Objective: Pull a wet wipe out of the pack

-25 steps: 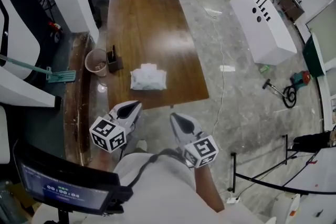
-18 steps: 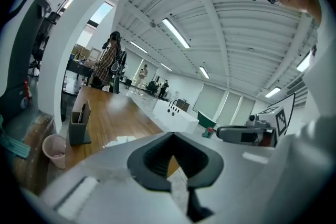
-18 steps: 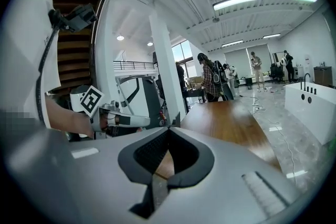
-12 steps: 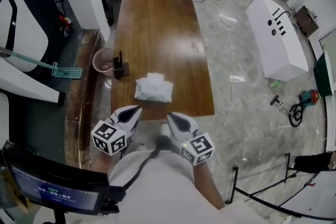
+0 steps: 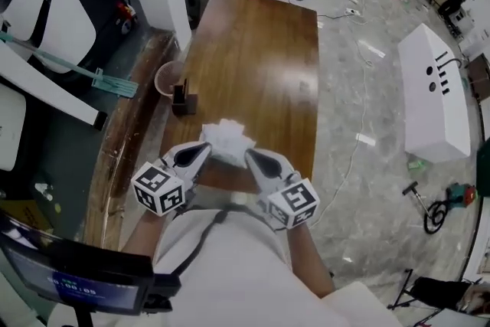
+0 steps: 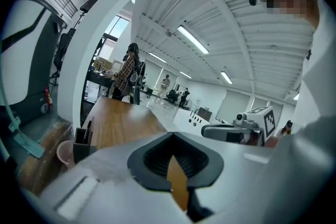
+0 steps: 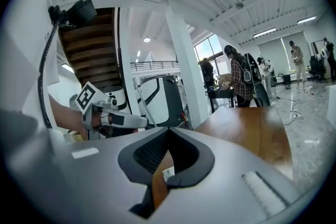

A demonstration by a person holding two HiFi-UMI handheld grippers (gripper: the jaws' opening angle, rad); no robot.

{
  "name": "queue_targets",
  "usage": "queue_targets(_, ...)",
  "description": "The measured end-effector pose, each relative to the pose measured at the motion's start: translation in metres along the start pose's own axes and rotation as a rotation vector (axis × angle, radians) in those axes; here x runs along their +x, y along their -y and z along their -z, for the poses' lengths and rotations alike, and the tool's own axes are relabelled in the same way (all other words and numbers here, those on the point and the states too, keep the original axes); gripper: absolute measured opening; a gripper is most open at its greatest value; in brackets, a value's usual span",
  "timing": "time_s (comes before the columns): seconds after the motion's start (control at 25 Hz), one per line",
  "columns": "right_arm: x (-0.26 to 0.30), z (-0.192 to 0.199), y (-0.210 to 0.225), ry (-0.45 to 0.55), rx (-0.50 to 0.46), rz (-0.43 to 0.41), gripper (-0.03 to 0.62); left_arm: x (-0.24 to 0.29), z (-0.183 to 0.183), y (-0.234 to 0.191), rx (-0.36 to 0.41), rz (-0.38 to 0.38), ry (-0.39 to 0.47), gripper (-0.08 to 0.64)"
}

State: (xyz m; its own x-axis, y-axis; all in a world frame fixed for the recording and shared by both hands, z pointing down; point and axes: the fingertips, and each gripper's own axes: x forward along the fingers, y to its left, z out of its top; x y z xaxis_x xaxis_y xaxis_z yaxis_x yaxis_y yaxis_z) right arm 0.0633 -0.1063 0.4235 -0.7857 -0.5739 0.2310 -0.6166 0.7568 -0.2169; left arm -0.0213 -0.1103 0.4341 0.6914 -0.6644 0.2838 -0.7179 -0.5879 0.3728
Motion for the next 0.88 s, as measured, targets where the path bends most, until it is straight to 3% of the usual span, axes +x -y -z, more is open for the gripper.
queue_targets(0.2, 0.014, 0.026, 0.028, -0.086, -0.050, -0.081, 0.008, 0.020, 0.032, -0.006, -0.028, -0.102, -0.078, 0.003)
queue_targets(0.4, 0.020, 0.027, 0.039, -0.083, -0.001, -0.110, 0.008, 0.028, 0.043, -0.017, -0.061, -0.132, -0.117, 0.005)
queue_targets(0.72, 0.033, 0.029, 0.048, -0.106, 0.021, -0.026, 0.008, 0.046, 0.058, -0.043, 0.006, -0.119, -0.197, 0.007)
queue_targets(0.88, 0.037, 0.035, 0.051, -0.109, 0.047, 0.045, 0.008, 0.056, 0.086, -0.056, -0.011, -0.079, -0.257, 0.081)
